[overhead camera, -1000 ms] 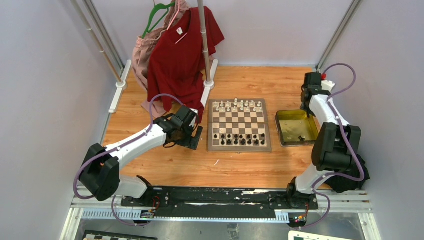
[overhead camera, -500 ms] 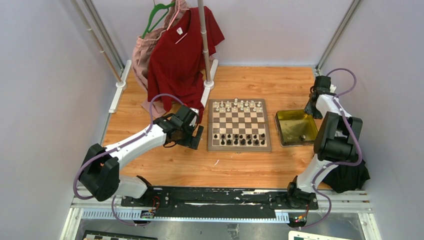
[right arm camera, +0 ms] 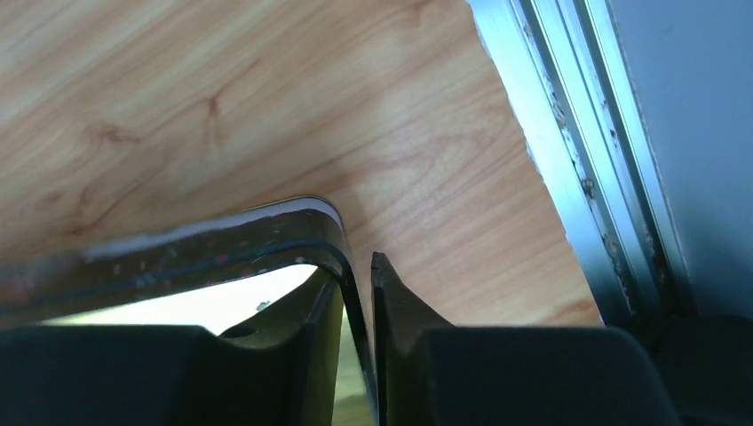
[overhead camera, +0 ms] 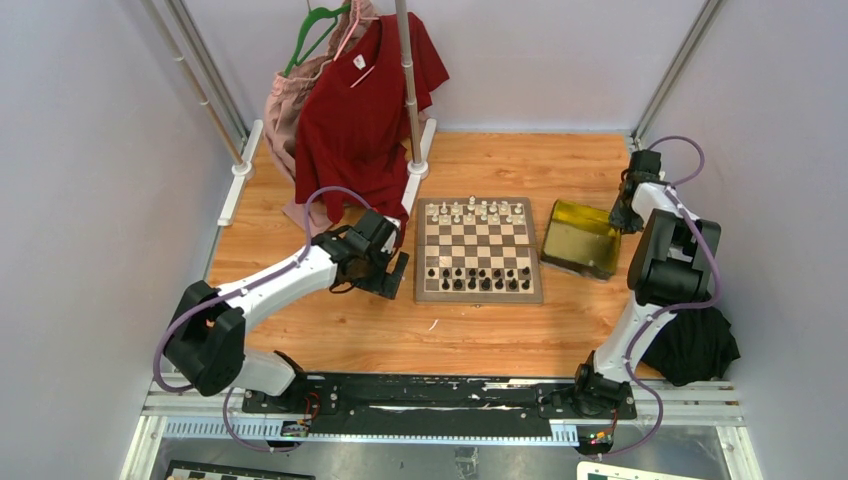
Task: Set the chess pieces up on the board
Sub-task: Adjust the chessboard at the center of the board.
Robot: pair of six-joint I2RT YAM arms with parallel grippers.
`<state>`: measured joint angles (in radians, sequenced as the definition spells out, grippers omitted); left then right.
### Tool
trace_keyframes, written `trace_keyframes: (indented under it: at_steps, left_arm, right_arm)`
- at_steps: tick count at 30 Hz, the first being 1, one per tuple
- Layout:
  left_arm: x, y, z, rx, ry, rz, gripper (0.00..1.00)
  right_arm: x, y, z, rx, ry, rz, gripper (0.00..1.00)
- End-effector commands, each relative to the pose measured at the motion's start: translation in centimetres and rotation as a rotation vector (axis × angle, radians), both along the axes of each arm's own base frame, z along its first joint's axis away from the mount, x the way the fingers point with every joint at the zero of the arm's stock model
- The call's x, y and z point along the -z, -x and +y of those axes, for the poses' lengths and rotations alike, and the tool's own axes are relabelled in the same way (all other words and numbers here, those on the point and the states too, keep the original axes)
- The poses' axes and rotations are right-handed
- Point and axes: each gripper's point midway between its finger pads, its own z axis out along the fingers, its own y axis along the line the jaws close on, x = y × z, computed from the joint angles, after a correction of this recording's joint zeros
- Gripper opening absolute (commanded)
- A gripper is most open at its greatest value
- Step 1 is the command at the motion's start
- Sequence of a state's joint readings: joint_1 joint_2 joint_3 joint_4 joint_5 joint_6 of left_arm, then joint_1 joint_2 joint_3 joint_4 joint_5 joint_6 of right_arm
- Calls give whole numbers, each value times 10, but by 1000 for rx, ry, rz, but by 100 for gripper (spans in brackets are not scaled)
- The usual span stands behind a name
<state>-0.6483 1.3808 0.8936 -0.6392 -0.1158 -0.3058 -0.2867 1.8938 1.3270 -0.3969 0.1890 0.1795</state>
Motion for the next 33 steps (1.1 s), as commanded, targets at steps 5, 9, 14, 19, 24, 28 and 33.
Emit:
trace_keyframes:
  at_steps: [5, 9, 14, 19, 24, 28, 33]
  left_arm:
    - [-5, -10, -4, 26, -19, -6, 95]
    - [-5, -11, -4, 29, -27, 0, 95]
    - [-6, -12, -5, 36, -38, 7, 95]
    - [-8, -15, -6, 46, -47, 10, 95]
    - [-8, -17, -8, 60, -53, 14, 95]
    - [-8, -16, -6, 66, -60, 17, 95]
    - [-8, -14, -4, 71, -66, 20, 94]
  right_arm:
    - [2, -13, -14, 40, -5, 9, 18]
    - [-2, -18, -22, 88, 1, 7, 14]
    - [-2, -17, -24, 181, -16, -6, 0]
    - [4, -10, -17, 287, -65, -27, 0]
    - [17, 3, -4, 443, -144, -49, 0]
    - [25, 15, 1, 583, -173, -67, 0]
    - [28, 31, 4, 773, -167, -89, 0]
